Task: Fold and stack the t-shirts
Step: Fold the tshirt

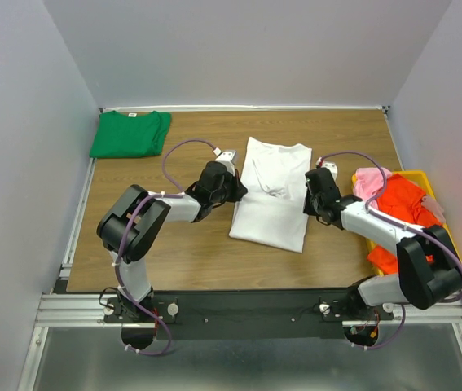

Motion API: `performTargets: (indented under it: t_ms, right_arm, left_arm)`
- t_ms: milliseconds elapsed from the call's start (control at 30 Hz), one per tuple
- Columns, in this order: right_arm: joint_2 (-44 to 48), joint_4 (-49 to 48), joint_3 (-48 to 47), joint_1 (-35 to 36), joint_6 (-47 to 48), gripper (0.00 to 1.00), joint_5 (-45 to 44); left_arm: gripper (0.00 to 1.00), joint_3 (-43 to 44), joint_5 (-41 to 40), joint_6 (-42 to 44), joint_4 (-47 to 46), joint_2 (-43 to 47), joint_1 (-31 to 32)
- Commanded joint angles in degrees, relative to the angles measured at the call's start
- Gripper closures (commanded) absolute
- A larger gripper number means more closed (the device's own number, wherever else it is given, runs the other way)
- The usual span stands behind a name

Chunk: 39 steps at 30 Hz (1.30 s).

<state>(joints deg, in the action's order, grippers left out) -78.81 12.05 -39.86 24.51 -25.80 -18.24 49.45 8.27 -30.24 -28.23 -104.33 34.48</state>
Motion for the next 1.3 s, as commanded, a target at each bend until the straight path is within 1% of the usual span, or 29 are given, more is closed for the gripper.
performTargets:
  t_ms: [0,333,367,500,733,800,833,867,933,967,1000,1067,1167,1267]
  right_arm:
    - [-1.1,-0.9,-2.5,-0.3,1.1,1.0,-2.3]
    - [-3.3,-1.8,-3.6,-0.3,1.8,1.0,-1.1]
    - [-3.5,-1.9,-3.7,-0.3,1.9,1.0,-1.0]
    - [-4.7,-2.6,-4.3,-0.3,2.3,1.0,-0.3]
    - [-5.7,-3.2,-5.4,-0.3,2.9,0.99,1.4]
    - [-6.1,-3.1,-5.6,-0.3,3.0,0.89,2.0]
    - [-6.0,-3.0,-5.7,-0.3,2.7,0.82,2.2]
    - [-5.4,-3.0,-5.5,-0.3,2.4,0.64,3.0]
    - [-4.1,-2.9,-5.0,-0.3,2.4,0.5,4.3]
    - [-3.3,-2.8,-4.4,-0.3,2.4,0.45,5.5]
    - [-1.8,-2.0,-4.2,-0.3,2.0,0.33,6.1]
    - [-0.3,-0.5,-3.7,-0.3,1.3,0.3,8.5]
    - [4.1,3.2,-1.6,-0.2,-0.8,0.29,12.3]
    - [7.5,4.8,0.9,0.0,-3.7,0.3,14.6]
  left_arm:
    - [1.0,0.3,-5.7,0.0,-1.5,0.4,-0.2]
    - [1.0,-0.4,-7.8,-1.1,-1.4,-0.3,-0.3]
    - [1.0,-0.4,-9.7,-1.2,-1.4,-0.3,-0.3]
    - [1.0,-0.7,-12.1,-1.6,-1.3,-0.2,-0.3]
    - [1.0,-0.6,-12.3,-1.8,-1.3,-1.0,-0.3]
    - [1.0,-0.1,-12.1,-1.8,-1.2,-1.7,-0.3]
    - [0.98,0.1,-12.2,-1.8,-1.0,-1.7,-0.3]
    - [0.75,0.2,-12.7,-1.7,-0.5,-1.6,-0.3]
    - [0.54,0.2,-14.0,-1.5,0.0,-1.0,-0.3]
    - [0.45,0.1,-14.6,-1.2,0.6,-0.4,-0.3]
    - [0.39,-0.1,-15.7,-0.9,1.5,0.8,-0.3]
    - [0.37,-0.6,-16.4,0.2,2.6,2.1,-0.3]
    - [0.37,-3.4,-16.7,0.5,5.3,6.7,-0.2]
    - [0.37,-6.6,-15.9,0.7,5.6,9.9,0.0]
